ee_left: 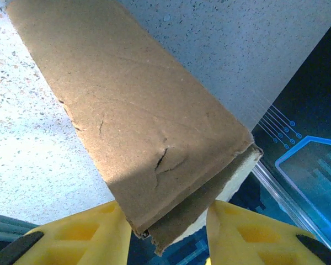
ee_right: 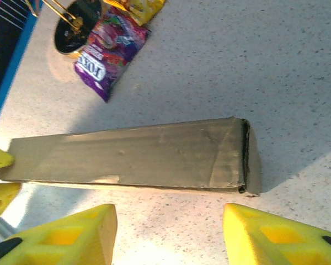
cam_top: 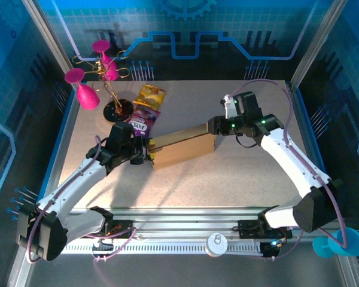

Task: Fold the paper box

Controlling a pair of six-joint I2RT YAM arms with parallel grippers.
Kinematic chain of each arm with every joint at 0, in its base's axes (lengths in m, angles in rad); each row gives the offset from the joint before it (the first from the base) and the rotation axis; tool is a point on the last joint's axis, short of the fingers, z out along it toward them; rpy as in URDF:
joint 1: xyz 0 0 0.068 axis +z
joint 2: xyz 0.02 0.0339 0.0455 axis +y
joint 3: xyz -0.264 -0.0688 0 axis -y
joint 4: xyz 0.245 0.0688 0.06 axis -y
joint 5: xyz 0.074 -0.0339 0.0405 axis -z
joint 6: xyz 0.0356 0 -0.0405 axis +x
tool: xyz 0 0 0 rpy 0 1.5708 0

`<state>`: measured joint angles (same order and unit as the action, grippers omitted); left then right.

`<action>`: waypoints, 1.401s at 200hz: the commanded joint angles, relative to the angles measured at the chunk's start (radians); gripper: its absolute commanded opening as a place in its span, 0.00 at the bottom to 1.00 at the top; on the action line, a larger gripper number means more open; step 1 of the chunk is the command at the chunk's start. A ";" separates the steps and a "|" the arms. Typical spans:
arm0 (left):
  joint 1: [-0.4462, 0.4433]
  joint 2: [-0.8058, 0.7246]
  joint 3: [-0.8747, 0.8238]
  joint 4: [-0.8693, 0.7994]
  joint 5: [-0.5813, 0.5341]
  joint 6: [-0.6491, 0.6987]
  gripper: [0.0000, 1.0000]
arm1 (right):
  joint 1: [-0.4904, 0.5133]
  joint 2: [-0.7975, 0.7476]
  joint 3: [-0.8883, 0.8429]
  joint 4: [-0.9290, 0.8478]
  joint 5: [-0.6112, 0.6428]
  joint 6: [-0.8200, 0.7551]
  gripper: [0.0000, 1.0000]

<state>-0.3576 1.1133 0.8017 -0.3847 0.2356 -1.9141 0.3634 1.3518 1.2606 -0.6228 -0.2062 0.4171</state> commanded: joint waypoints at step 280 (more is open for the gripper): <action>-0.020 0.000 -0.076 0.048 0.037 0.134 0.15 | -0.241 0.117 -0.152 0.089 -0.306 0.304 0.18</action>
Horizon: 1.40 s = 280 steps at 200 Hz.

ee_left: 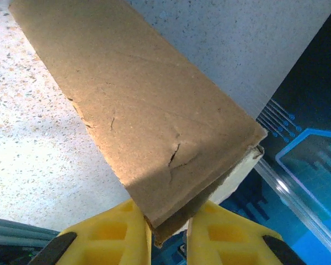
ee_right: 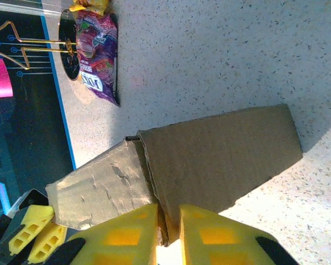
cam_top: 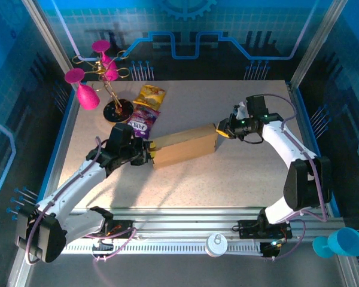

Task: Fold the paper box

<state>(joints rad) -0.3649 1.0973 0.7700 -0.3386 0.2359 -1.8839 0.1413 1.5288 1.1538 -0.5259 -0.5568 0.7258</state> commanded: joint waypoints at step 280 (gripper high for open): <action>0.154 -0.357 -0.066 -0.252 -0.218 0.846 1.00 | -0.051 -0.611 -0.290 0.048 0.598 -0.119 1.00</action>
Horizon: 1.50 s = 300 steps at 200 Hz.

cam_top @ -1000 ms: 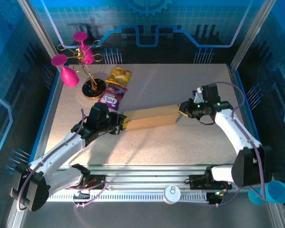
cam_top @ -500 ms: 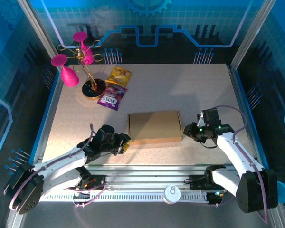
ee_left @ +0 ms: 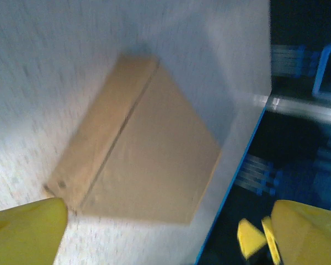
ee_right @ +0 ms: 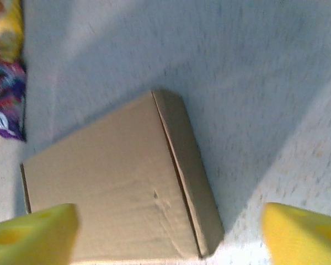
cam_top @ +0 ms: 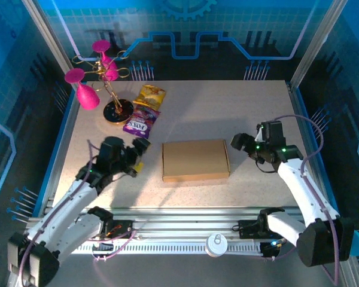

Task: Fold the paper box

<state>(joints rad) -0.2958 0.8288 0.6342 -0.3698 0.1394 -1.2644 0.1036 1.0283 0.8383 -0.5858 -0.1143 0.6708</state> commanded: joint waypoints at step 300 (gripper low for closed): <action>0.389 0.757 -0.377 1.581 -0.116 1.168 0.99 | -0.010 0.514 -0.463 1.526 0.355 -0.658 1.00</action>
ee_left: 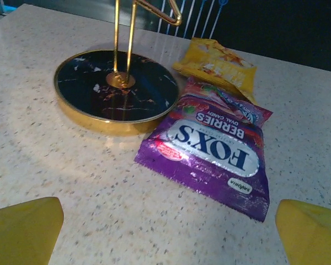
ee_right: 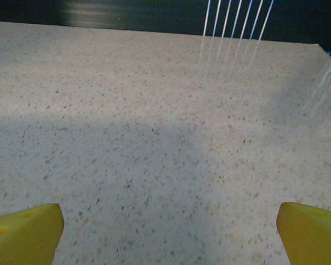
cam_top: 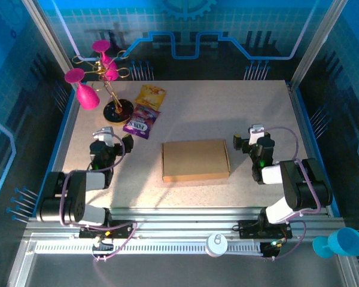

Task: Fold the paper box

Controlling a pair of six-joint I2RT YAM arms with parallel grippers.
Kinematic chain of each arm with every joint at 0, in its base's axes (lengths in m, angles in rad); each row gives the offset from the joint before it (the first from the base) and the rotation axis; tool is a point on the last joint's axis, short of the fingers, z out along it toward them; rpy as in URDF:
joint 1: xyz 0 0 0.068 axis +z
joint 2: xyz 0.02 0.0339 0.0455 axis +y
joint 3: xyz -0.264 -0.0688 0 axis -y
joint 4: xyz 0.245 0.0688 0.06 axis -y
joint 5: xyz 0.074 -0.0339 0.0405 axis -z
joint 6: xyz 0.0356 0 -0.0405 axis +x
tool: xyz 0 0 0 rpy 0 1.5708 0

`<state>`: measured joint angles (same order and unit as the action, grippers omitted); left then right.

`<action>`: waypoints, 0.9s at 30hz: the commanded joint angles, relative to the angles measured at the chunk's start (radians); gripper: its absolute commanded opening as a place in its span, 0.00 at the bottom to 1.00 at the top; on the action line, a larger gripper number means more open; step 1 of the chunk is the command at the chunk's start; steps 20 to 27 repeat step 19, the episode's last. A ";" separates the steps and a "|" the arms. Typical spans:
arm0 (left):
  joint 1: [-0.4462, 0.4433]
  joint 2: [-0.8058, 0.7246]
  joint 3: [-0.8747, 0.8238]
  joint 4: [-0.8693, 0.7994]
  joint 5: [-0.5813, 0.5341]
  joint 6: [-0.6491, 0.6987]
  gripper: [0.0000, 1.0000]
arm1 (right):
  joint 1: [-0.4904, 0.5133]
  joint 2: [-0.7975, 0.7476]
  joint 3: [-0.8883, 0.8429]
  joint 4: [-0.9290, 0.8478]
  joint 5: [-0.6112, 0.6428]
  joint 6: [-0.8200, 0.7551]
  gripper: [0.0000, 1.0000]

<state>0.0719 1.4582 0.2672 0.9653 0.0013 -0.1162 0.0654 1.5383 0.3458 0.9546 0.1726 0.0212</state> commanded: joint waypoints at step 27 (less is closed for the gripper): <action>-0.024 0.087 0.078 0.016 -0.031 0.058 0.99 | 0.034 0.004 0.002 0.044 0.095 -0.004 1.00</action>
